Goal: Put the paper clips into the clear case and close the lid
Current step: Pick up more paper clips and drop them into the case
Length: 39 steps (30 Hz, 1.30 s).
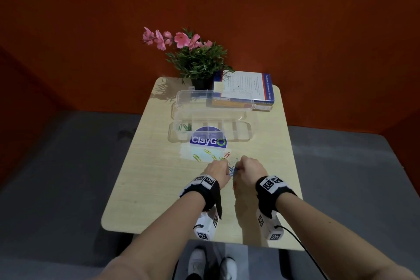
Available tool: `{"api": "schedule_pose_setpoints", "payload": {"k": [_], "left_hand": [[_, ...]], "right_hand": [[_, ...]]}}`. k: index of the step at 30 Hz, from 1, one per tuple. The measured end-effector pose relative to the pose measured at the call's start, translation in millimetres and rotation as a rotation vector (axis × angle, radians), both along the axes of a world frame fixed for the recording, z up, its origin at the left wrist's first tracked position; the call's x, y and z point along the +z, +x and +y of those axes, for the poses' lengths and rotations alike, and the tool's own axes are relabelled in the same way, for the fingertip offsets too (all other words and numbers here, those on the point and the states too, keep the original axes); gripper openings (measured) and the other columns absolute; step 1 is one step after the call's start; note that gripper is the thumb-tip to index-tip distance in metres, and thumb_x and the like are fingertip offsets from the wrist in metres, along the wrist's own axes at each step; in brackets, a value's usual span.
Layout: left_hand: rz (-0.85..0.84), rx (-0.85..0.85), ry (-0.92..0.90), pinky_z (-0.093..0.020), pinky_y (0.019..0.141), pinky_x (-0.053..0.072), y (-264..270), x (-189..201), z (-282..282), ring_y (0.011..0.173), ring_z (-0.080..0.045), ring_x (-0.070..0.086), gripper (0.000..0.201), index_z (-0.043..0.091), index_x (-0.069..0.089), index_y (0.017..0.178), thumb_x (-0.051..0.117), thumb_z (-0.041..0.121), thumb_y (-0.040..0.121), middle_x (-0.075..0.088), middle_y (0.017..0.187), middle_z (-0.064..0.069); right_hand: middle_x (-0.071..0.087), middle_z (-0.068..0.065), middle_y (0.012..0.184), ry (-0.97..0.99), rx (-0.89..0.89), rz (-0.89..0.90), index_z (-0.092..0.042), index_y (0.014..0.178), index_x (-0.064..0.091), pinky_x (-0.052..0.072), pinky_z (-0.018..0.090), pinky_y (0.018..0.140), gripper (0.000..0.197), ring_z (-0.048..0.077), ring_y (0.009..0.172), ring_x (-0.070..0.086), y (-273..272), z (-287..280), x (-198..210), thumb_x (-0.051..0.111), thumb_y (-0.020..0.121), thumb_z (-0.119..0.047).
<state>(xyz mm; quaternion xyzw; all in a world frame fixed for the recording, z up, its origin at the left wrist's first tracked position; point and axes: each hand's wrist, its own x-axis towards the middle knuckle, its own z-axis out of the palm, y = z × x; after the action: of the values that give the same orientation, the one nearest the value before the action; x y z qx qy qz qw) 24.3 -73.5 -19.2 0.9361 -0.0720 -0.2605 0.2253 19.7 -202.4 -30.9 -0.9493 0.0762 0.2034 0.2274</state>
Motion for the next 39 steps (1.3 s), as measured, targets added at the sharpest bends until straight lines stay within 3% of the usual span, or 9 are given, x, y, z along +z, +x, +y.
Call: {"api": "schedule_pose_setpoints", "payload": {"k": [5, 10, 13, 16, 21, 26, 32, 36, 39], "left_hand": [[0.018, -0.021, 0.01, -0.04, 0.086, 0.051, 3.3, 0.5, 4.4, 0.103, -0.034, 0.061, 0.017, 0.003, 0.062, 0.102, 0.056, 0.011, 0.089, 0.067, 0.109, -0.017], [0.037, -0.033, -0.025, -0.038, 0.077, 0.046, 4.8, 8.9, 11.5, 0.09, -0.033, 0.058, 0.015, 0.008, 0.053, 0.091, 0.053, 0.022, 0.088, 0.063, 0.096, -0.016], [0.041, 0.029, -0.06, -0.032, 0.069, 0.035, 7.7, 13.5, 21.8, 0.075, -0.025, 0.044, 0.02, 0.008, 0.042, 0.081, 0.046, 0.025, 0.091, 0.046, 0.074, -0.005], [0.06, 0.087, -0.077, -0.031, 0.067, 0.03, 11.1, 13.4, 34.5, 0.067, -0.022, 0.038, 0.031, 0.014, 0.032, 0.066, 0.041, 0.025, 0.094, 0.037, 0.066, 0.0], [0.055, 0.137, -0.082, -0.033, 0.072, 0.034, 14.7, 11.4, 46.6, 0.08, -0.026, 0.046, 0.027, 0.006, 0.045, 0.078, 0.035, 0.024, 0.096, 0.05, 0.082, -0.012], [0.059, 0.166, -0.112, -0.03, 0.073, 0.033, 17.4, 15.7, 51.7, 0.082, -0.024, 0.045, 0.025, 0.005, 0.045, 0.082, 0.033, 0.019, 0.098, 0.05, 0.087, -0.012], [0.153, 0.387, -0.388, -0.027, 0.056, 0.034, 15.6, 10.9, 53.5, 0.056, -0.014, 0.041, 0.027, 0.009, 0.058, 0.084, 0.035, 0.015, 0.097, 0.051, 0.07, -0.001], [0.161, 0.463, -0.426, -0.026, 0.052, 0.032, 18.3, 9.9, 53.8, 0.055, -0.017, 0.041, 0.029, 0.013, 0.054, 0.066, 0.042, 0.014, 0.092, 0.047, 0.062, -0.001], [0.141, 0.541, -0.471, -0.03, 0.053, 0.021, 21.7, 11.1, 56.1, 0.051, -0.02, 0.027, 0.037, 0.02, 0.032, 0.052, 0.042, 0.017, 0.087, 0.031, 0.056, -0.001]], "right_hand": [[0.057, 0.016, 0.128, -0.081, 0.072, 0.137, -0.007, 0.124, 0.049, 0.046, 0.039, 0.093, 0.034, 0.035, 0.116, 0.055, 4.2, 4.1, 5.2, 0.044, 0.093, -0.019], [0.055, 0.02, 0.109, 0.08, -0.095, 0.109, 0.0, 0.103, 0.05, 0.04, 0.036, 0.085, 0.025, 0.037, 0.112, 0.055, 5.3, -0.3, 11.7, 0.038, 0.094, -0.02], [0.057, 0.02, 0.084, 0.35, -0.295, 0.136, -0.004, 0.074, 0.053, 0.037, 0.035, 0.066, 0.017, 0.029, 0.073, 0.054, 6.7, 1.1, 18.9, 0.047, 0.083, -0.017], [0.032, 0.002, 0.044, 0.797, -0.654, 0.178, -0.016, 0.051, 0.029, 0.018, 0.021, 0.042, 0.029, 0.014, 0.037, 0.024, 7.6, 6.3, 22.1, 0.035, 0.079, -0.013], [0.025, -0.006, 0.037, 1.008, -0.731, 0.253, -0.02, 0.054, 0.024, 0.012, 0.016, 0.033, 0.037, 0.009, 0.029, 0.017, 8.4, 12.9, 21.6, 0.034, 0.089, -0.015], [0.043, 0.008, 0.056, 1.117, -0.684, 0.237, -0.007, 0.068, 0.046, 0.03, 0.02, 0.032, 0.033, 0.017, 0.044, 0.04, 7.2, 11.8, 14.3, 0.038, 0.099, -0.01], [0.046, 0.015, 0.067, 1.235, -0.831, 0.237, 0.004, 0.095, 0.052, 0.042, 0.021, 0.039, 0.022, 0.025, 0.054, 0.05, 6.4, 7.4, 23.1, 0.03, 0.095, 0.008], [0.042, 0.009, 0.057, 1.113, -0.874, 0.271, -0.003, 0.073, 0.046, 0.031, 0.024, 0.048, 0.018, 0.019, 0.04, 0.041, 8.2, 12.9, 30.8, 0.034, 0.086, -0.001], [0.057, 0.011, 0.071, 0.537, -0.467, 0.144, -0.007, 0.074, 0.056, 0.038, 0.026, 0.053, 0.017, 0.022, 0.056, 0.052, 11.1, 16.4, 22.6, 0.049, 0.085, -0.017]]}}
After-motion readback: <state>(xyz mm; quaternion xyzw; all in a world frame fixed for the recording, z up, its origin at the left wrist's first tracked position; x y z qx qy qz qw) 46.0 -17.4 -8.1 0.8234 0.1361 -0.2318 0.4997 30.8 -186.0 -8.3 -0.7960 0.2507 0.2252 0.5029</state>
